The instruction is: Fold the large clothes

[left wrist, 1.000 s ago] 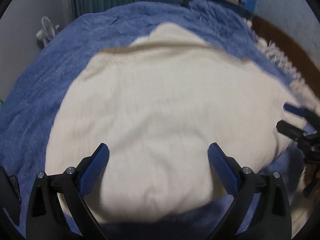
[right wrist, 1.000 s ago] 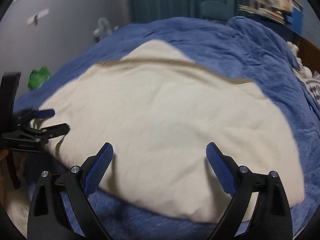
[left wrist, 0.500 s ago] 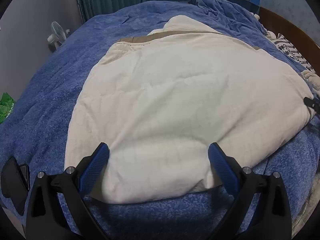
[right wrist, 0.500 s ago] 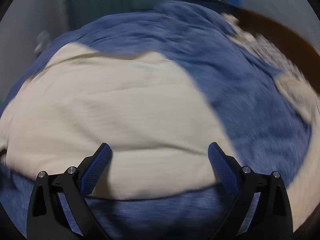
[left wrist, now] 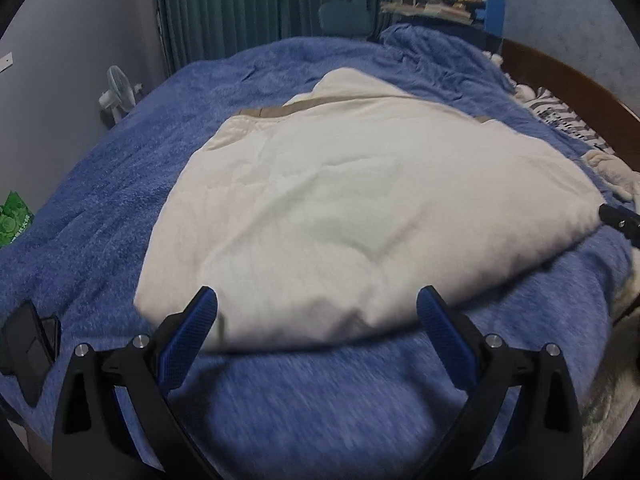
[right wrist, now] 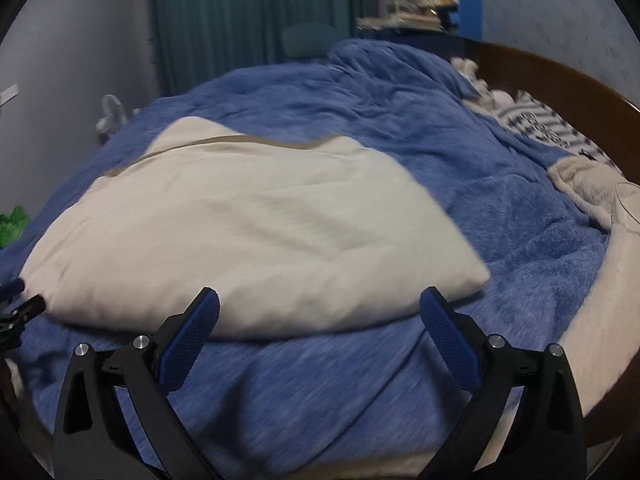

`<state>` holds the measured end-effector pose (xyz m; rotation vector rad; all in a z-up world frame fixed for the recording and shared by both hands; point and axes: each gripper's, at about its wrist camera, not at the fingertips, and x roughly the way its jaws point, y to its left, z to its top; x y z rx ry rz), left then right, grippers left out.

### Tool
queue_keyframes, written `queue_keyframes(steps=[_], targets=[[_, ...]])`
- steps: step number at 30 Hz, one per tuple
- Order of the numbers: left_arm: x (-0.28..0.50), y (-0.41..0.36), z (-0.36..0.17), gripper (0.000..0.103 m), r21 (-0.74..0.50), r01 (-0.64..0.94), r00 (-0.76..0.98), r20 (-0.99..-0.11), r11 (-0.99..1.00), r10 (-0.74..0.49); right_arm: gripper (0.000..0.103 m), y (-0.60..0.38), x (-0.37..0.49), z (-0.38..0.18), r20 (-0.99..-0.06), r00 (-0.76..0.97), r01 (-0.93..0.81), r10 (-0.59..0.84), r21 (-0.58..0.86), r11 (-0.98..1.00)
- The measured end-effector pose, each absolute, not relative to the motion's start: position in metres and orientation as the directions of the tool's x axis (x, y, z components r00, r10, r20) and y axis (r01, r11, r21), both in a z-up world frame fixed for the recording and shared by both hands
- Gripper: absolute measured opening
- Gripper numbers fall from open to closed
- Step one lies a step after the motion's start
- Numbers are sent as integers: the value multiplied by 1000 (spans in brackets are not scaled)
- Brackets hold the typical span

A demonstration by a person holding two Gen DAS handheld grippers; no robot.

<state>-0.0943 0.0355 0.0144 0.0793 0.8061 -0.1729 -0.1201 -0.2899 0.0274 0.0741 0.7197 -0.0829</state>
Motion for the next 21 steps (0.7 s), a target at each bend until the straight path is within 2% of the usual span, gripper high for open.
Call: queue_keyframes(steps=[3,7,13,21], targets=[[-116,32,18,96,-10,188,700,-700,982,-141,96,-273,-139,24,-652,758,55,-12,46,997],[-140,27,12,96,-43,171,684,-714,984,-150,96,-250,-158,22,-632,775,26,-23,-3,1000],[-162,14,11,96,81,102,731,-682,991,-20,96,-239,-172,8,-661,744,103,-95,-27,994],[-155,21,5,96,-1,106,702,-708,994,-76,96,-230,-168,2,-653,746,117,-133,-68,991]])
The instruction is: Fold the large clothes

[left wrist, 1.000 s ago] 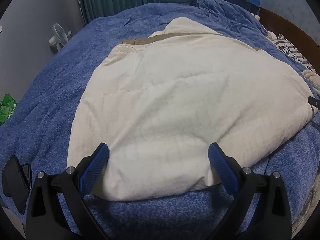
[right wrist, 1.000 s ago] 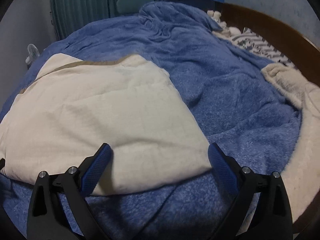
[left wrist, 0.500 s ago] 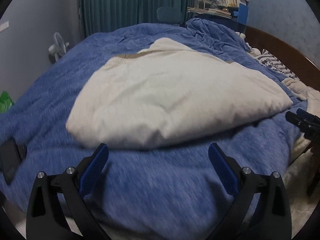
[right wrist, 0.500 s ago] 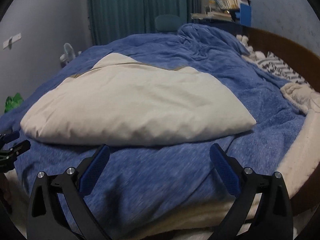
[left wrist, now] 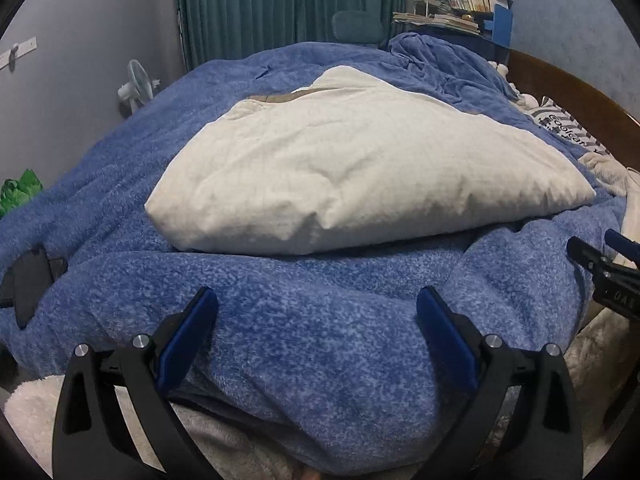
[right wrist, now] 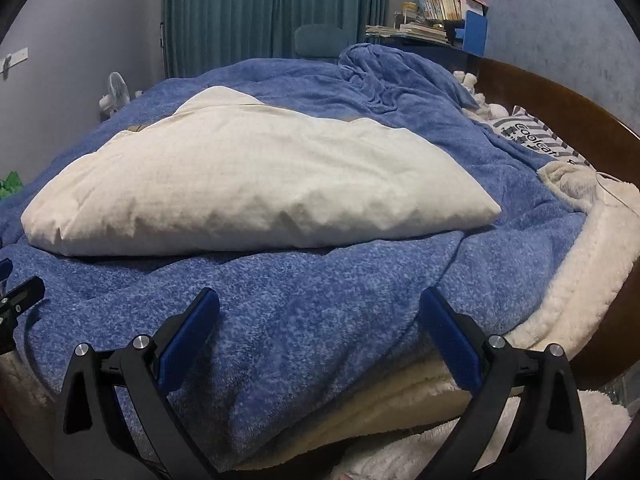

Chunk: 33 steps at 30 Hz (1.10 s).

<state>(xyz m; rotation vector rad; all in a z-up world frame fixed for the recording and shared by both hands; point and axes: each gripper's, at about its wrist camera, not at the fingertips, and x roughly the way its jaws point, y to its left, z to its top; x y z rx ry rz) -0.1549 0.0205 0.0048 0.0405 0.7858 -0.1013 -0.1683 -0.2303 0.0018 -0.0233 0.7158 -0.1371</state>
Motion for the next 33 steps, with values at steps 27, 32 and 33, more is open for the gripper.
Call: queue_keyframes(steps=[27,32,33], targets=[[-158,10,4,96,15,112,703,-708,994,-68,96,-230,-170,-2,-658,741,127,-135,-61,990],[-158,9,4,96,15,114,703,-708,993,-70,96,-232,-169,-3,-660,739,129,-136,-58,990],[-158,8,4,96,16,115,703,-708,993,-70,96,-232,-169,-3,-659,739,130,-136,-59,990]])
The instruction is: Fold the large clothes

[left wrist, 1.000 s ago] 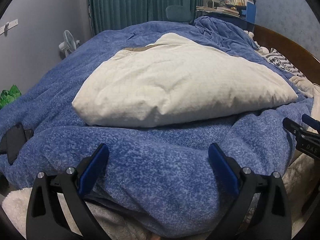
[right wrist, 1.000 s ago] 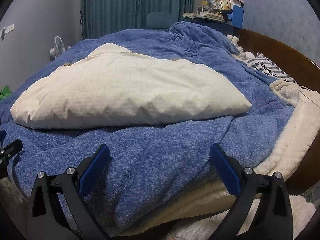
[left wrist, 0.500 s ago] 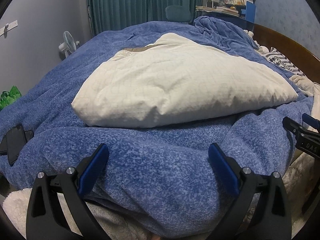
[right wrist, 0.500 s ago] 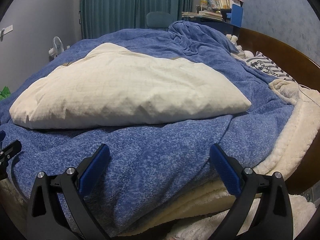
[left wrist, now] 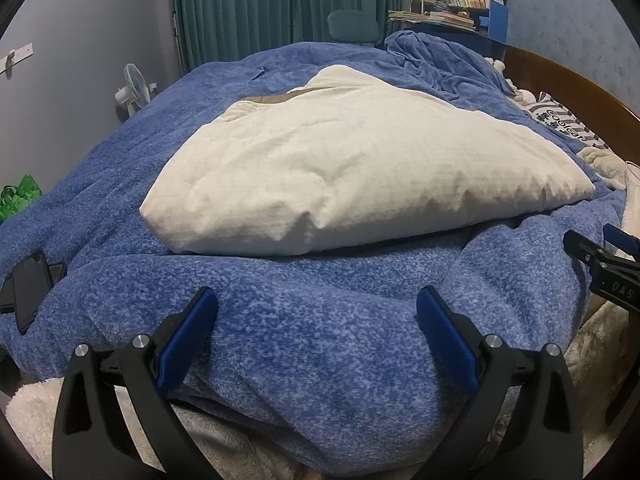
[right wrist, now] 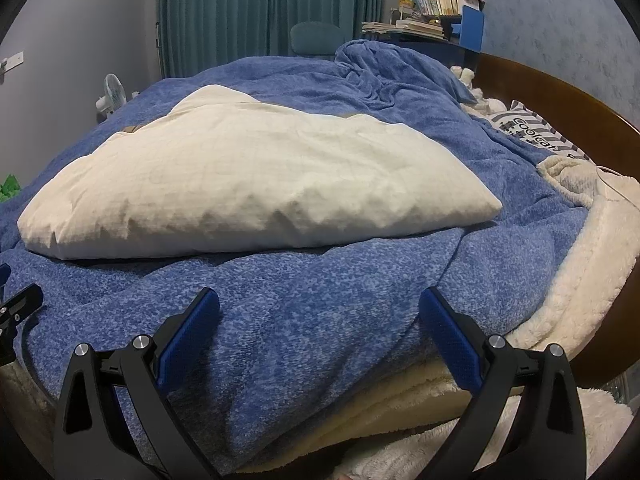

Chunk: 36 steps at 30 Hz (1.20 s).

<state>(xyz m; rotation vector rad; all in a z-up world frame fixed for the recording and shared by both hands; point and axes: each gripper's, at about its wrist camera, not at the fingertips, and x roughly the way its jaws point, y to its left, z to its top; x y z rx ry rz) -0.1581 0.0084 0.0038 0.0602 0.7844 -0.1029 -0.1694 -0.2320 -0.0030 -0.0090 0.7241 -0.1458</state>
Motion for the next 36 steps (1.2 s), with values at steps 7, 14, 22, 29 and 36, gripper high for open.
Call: queue_keyframes(steps=[7,14,22,29,36], targets=[[-158,8,4,96,16,114,703,-708,993,-69,96,-233,-170,-3,-659,739,132,-137,-57,990],[-158,8,4,96,16,114,703,-708,993,-69,96,-234,-170,-3,-660,738,132,-137,-58,990],[-159,8,4,96,15,114,703,-708,993,-70,96,-235,-170,-2,-660,739,131,-136,-57,990],[-158,9,4,96,15,114,703,-708,993,-70,96,-235,-170,-2,-660,738,131,-136,-57,990],[-158,8,5,96,17,113,704,-707,993,-68,96,-235,-170,-3,-661,738,132,-136,-56,990]])
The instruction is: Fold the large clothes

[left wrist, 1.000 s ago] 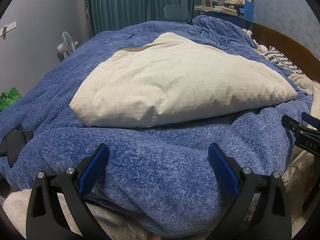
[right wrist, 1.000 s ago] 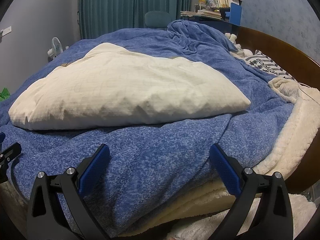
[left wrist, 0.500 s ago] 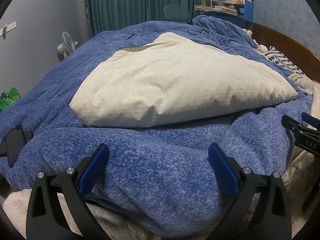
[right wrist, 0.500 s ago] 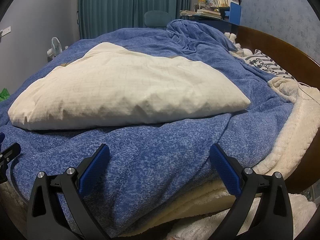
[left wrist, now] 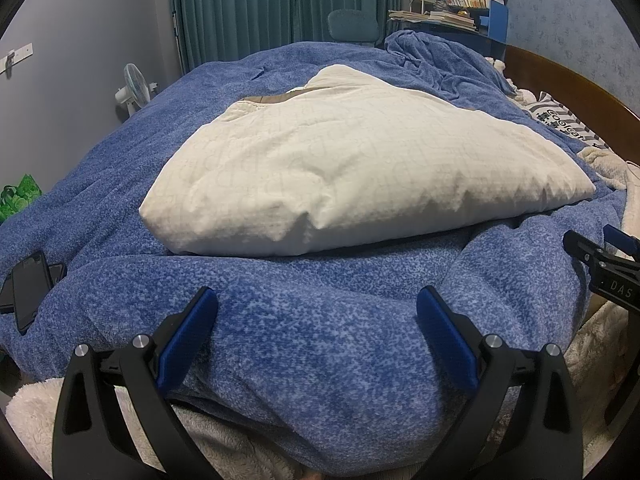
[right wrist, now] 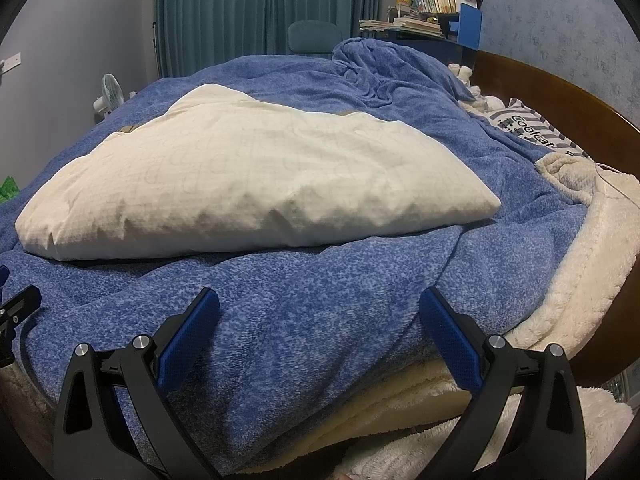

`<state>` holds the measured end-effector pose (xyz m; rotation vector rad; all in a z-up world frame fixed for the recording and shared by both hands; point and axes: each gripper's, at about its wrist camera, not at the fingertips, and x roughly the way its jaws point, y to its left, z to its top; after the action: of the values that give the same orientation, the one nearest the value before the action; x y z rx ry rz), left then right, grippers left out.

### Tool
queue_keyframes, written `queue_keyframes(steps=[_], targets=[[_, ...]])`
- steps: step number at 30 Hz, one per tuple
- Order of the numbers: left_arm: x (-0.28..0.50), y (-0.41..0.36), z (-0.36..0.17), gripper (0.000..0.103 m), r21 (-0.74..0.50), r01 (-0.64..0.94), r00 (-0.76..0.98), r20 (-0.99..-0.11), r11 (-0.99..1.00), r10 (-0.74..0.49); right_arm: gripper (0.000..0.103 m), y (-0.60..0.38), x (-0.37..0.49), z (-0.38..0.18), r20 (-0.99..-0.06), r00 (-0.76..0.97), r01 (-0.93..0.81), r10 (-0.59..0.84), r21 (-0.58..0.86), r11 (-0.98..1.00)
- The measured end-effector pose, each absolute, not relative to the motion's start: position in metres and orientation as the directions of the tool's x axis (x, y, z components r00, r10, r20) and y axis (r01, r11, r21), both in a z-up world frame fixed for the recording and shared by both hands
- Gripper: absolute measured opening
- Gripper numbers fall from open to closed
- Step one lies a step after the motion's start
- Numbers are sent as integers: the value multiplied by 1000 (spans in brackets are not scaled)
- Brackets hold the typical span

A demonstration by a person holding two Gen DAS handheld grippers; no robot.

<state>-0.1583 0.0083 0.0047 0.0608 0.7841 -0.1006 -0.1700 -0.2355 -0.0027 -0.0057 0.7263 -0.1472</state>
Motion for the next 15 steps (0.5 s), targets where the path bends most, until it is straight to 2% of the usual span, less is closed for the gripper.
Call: queue_keyframes(steps=[15], targets=[[-156,12,7,96,-11,81,693,-718,997,-64,96,-236,-172,-6,-667,732,139,-135,-47,989]])
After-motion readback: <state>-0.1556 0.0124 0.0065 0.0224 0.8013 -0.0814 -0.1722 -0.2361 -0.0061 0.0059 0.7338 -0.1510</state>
